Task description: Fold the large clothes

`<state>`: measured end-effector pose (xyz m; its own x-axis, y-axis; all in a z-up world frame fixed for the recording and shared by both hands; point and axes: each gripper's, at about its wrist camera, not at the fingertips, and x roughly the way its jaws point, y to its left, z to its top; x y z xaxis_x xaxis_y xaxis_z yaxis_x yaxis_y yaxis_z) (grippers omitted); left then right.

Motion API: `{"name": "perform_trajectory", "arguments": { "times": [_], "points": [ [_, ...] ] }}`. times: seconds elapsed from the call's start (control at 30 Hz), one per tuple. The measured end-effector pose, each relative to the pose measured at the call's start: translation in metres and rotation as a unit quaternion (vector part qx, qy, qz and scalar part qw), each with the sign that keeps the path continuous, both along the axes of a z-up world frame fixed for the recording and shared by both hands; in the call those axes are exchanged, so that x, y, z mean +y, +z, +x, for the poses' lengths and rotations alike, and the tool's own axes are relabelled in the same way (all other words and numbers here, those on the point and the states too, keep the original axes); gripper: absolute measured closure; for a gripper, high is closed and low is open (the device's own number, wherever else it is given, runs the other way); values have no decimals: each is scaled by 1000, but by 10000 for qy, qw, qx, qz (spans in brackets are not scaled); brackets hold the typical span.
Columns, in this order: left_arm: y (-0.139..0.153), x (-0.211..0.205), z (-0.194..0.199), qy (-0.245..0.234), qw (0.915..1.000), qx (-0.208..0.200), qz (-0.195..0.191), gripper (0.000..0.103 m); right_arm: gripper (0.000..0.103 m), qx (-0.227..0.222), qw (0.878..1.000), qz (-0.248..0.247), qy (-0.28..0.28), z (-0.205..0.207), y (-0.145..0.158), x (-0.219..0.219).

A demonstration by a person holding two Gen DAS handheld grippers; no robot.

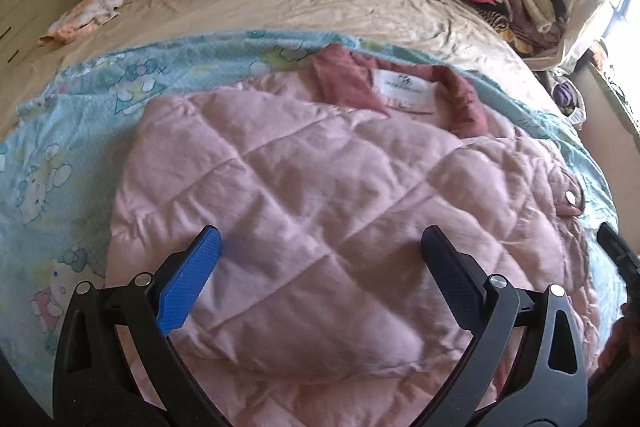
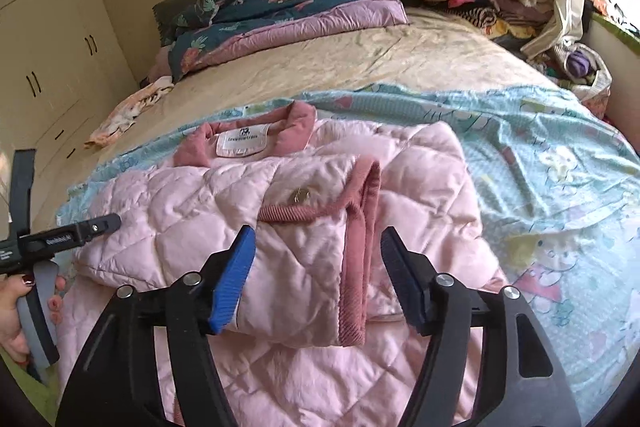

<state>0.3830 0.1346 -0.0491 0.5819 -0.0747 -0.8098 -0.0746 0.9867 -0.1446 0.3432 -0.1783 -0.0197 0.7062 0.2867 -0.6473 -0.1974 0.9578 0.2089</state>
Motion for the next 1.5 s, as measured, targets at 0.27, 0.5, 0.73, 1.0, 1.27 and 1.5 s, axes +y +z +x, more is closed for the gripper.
{"name": "perform_trajectory", "arguments": {
  "times": [0.27, 0.5, 0.73, 1.0, 1.27, 1.5],
  "points": [
    [-31, 14, 9, 16, 9997, 237, 34, 8, 26, -138, 9976, -359, 578, 8, 19, 38],
    [-44, 19, 14, -13, 9996, 282, -24, 8, 22, 83, 9894, -860, 1164, 32, 16, 94],
    [-44, 19, 13, -46, 9998, 215, 20, 8, 18, 1080, 9771, -1370, 1221, 75, -50, 119],
    [-32, 17, 1, 22, 9998, 180, -34, 9, 13, 989, 9806, -1302, 1078, 82, -70, 120],
    [-14, 14, -23, 69, 9999, 74, -51, 9, 13, 911, 9825, -1317, 953, 62, -59, 116],
    [-1, 13, -36, 69, 9999, -37, -127, 9, 13, 991, 9846, -1087, 947, 43, -51, 108]
  ]
}}
